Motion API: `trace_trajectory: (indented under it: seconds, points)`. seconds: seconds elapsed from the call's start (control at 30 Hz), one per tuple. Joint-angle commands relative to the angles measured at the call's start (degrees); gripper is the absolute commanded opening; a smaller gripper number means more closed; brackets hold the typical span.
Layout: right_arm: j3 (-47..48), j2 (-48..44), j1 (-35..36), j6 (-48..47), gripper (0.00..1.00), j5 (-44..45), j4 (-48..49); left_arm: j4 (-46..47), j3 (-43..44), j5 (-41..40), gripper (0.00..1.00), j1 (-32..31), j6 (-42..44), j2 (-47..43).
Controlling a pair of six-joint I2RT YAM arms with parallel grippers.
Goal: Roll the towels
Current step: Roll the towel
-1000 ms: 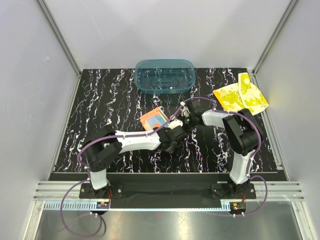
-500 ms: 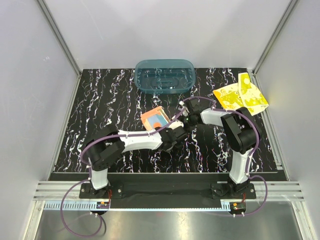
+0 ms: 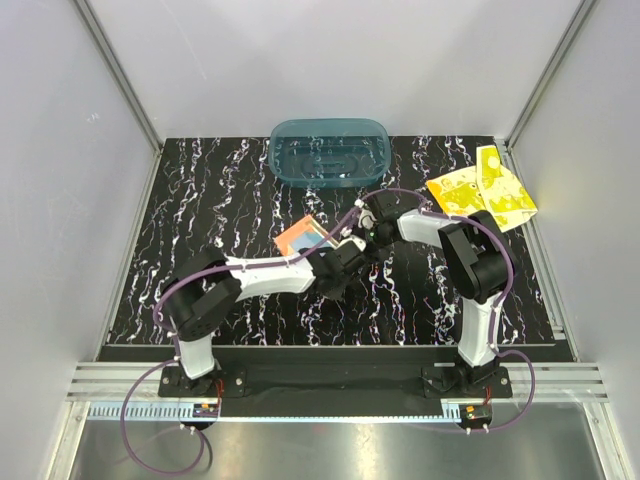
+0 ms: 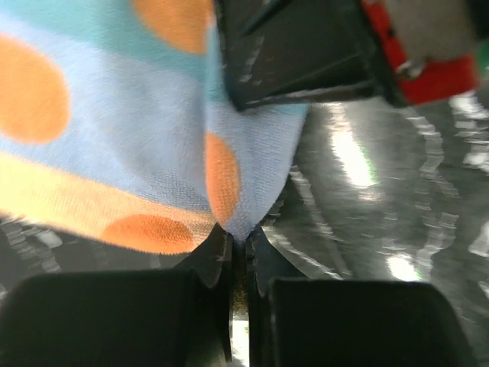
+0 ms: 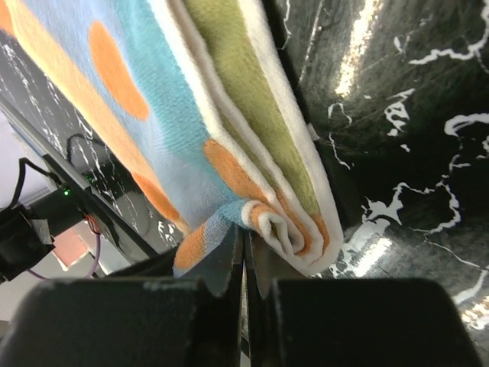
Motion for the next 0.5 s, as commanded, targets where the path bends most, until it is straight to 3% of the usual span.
trace_trajectory:
  seconds: [0.0, 0.13, 0.3, 0.43, 0.47]
  points:
    - [0.02, 1.56, -0.99, -4.54, 0.05, 11.41, -4.07, 7.83, -4.06, 21.75, 0.0, 0.49, -5.73, 1.3]
    - [0.72, 0.24, -1.78, -5.42, 0.06, 15.11, -7.23, 16.43, -7.39, 35.61, 0.0, 4.17, -11.62, 0.24]
    - [3.61, -2.66, -2.84, -6.3, 0.15, 20.2, -11.19, 25.23, -10.47, 42.76, 0.0, 9.71, -17.43, 2.08]
    - [7.04, -7.04, -3.1, -6.48, 0.41, 23.9, -15.92, 30.16, -13.02, 46.63, 0.0, 11.74, -21.47, 3.22]
    - [7.48, -9.14, -3.1, -6.3, 0.52, 24.25, -16.46, 32.08, -14.07, 47.07, 0.0, 12.26, -22.0, 3.57]
